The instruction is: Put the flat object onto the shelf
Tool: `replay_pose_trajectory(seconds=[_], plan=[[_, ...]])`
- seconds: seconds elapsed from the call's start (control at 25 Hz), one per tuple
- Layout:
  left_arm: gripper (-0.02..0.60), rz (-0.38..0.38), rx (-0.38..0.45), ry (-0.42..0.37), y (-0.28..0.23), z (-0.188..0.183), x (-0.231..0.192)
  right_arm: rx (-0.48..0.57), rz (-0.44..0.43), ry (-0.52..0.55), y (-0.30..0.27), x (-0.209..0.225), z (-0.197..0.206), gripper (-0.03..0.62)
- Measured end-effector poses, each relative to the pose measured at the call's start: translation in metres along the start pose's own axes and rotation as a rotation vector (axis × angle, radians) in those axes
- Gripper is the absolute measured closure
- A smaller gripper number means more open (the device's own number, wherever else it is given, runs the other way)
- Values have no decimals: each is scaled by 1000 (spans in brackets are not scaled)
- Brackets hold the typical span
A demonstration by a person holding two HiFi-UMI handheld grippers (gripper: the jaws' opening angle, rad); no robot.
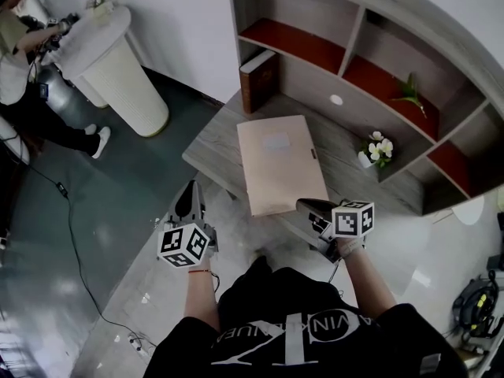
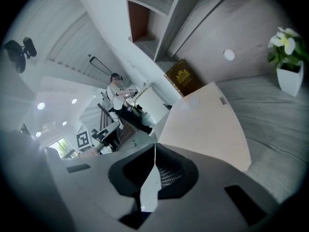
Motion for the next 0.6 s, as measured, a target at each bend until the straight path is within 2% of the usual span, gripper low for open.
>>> replay_pose_trajectory(seconds=[0.6], plan=[[575,-30,-16,-8,30,15,33,105,69,127,48,10,-20,585]])
Point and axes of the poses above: the fingertips, and each gripper's own axes: y backward along the fingers, x to its right, z out of its underside, the point moved 1 cm from there along y, backward along the fingers, and after that the axes turned 6 degrees about y, right-handed, at the moved point
